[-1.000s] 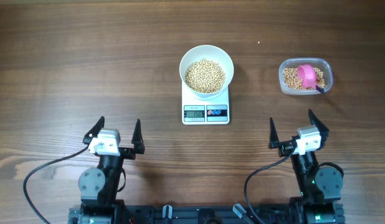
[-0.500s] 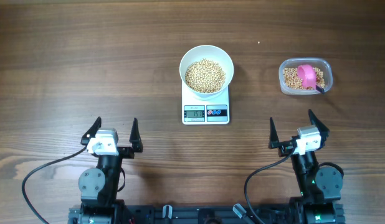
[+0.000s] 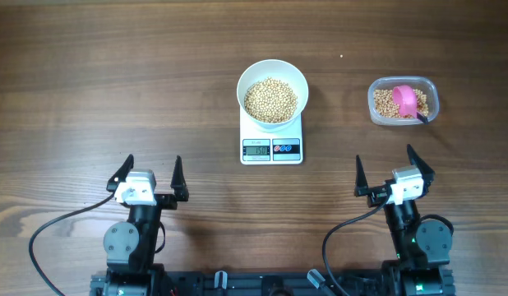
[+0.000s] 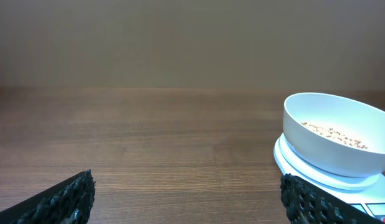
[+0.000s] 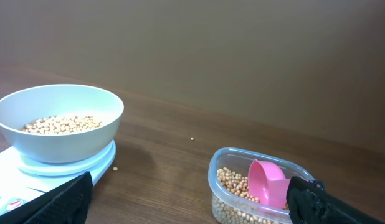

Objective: Scoop item into bowl and weigh 150g on scale

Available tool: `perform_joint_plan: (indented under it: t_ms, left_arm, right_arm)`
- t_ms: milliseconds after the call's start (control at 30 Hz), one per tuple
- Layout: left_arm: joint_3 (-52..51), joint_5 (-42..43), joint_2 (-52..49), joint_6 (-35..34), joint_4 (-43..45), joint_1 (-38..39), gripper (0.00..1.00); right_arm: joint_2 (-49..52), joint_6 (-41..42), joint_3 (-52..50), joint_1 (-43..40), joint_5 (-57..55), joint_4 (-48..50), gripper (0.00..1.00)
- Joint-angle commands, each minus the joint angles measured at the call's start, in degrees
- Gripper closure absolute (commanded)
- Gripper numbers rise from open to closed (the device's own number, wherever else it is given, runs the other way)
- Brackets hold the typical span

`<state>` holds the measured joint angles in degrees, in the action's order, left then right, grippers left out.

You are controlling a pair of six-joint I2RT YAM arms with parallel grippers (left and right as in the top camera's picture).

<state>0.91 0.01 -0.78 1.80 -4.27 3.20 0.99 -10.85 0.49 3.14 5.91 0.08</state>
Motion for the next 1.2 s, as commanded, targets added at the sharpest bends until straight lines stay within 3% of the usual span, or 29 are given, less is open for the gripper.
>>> perform_joint_plan:
  t_ms: [0,367,500,733,1167]
  left_arm:
    - [-0.6,-0.5,0.6,-0.7,0.1,-0.5,0.0]
    - [-0.6,-0.5,0.6,-0.7,0.1,-0.5,0.0]
    - [-0.6,-0.5,0.6,-0.7,0.1,-0.5,0.0]
    - [-0.6,-0.5,0.6,-0.7,0.1,-0.5,0.0]
    - [-0.6,-0.5,0.6,-0.7,0.1,-0.5,0.0]
  right_arm:
    - [-0.7,-1.0,-0.2,0.3,-1.0,0.1,0.0]
    - [-0.8,-0.8,-0.2,-3.3,-7.7,0.3,0.0]
    - [-0.8,5.4,-0.2,-3.5,-9.9,0.4,0.0]
    - [-0.8,9.4,-0.2,-3.5,-9.7,0.4,0.0]
    - [-0.8,9.4,-0.2,-3.5,-8.9,0.5,0.0]
